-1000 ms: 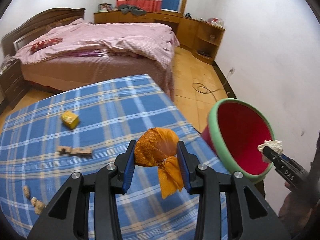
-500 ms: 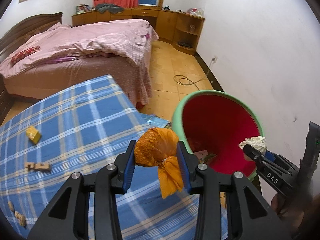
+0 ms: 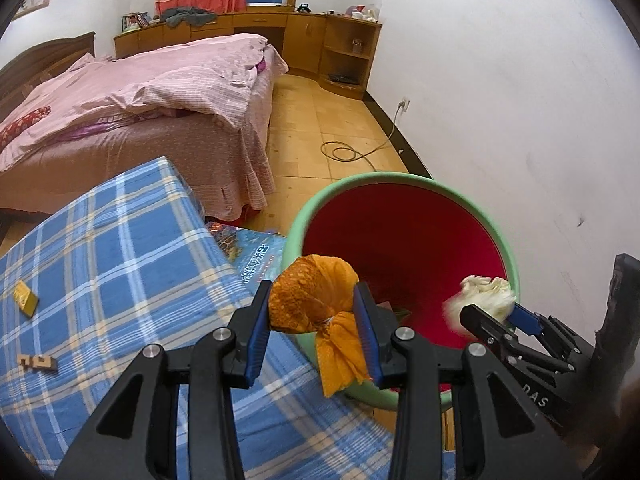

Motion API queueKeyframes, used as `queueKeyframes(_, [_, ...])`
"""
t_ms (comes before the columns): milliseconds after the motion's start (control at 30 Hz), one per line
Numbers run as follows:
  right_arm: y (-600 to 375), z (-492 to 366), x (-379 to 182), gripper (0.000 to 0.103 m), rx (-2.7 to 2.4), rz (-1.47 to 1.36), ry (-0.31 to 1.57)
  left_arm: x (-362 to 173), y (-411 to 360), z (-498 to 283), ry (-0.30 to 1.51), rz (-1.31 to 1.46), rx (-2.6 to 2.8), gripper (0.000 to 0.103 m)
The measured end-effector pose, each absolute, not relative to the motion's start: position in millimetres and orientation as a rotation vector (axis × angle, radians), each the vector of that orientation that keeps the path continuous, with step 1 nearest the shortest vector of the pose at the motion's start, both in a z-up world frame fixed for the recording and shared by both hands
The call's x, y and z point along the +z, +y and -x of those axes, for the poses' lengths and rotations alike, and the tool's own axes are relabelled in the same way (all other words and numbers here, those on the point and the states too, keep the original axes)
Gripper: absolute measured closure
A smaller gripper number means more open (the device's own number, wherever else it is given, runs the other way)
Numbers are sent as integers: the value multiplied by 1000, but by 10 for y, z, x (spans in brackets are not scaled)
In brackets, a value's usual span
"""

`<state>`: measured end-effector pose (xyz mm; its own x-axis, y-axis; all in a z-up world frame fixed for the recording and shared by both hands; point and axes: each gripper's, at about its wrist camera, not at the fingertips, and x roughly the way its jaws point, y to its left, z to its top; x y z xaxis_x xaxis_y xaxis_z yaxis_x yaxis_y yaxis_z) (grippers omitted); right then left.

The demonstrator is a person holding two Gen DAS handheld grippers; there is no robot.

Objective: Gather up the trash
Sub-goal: 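Carry both items over the red bucket and open both tools, then move both tools back over the plaid bed toward the wooden piece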

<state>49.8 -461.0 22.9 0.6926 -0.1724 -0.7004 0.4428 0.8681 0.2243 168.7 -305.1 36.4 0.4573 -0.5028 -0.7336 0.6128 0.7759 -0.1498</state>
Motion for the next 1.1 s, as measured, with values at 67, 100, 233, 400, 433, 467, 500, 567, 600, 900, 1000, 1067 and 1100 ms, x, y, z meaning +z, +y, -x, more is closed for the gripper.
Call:
queueKeyframes(67, [-4624, -490, 238, 35, -354, -395, 725, 342, -3085, -1697, 857, -143, -693, 63])
queueKeyframes(100, [-4629, -480, 244, 30, -357, -392, 720, 333, -3103, -1701, 859, -142, -695, 63])
queueKeyframes(233, [-4644, -440, 273, 29, -355, -393, 701, 303, -3173, -1703, 863, -147, -712, 63])
queueKeyframes(400, [-4652, -409, 299, 29, -359, -391, 689, 286, -3250, -1720, 870, -152, -732, 59])
queueKeyframes(433, [-4650, -397, 304, 29, -360, -389, 687, 282, -3261, -1725, 874, -151, -735, 56])
queueKeyframes(467, [-4648, -391, 307, 29, -361, -388, 686, 277, -3271, -1733, 880, -149, -737, 54])
queueKeyframes(500, [-4651, -400, 309, 29, -362, -387, 685, 275, -3274, -1739, 882, -143, -739, 52])
queueKeyframes(567, [-4650, -407, 311, 29, -363, -387, 684, 279, -3270, -1750, 876, -133, -741, 52])
queueKeyframes(600, [-4650, -404, 312, 29, -363, -387, 684, 285, -3266, -1750, 871, -131, -741, 51])
queueKeyframes(900, [-4641, -365, 351, 29, -369, -390, 679, 359, -3129, -1719, 856, -112, -729, 48])
queueKeyframes(1000, [-4606, -351, 389, 29, -364, -388, 673, 381, -3019, -1712, 858, -100, -711, 48])
queueKeyframes(1067, [-4573, -341, 417, 29, -357, -386, 667, 384, -2935, -1719, 863, -90, -693, 48])
queueKeyframes(1100, [-4557, -334, 428, 29, -354, -386, 666, 388, -2890, -1722, 865, -86, -685, 48])
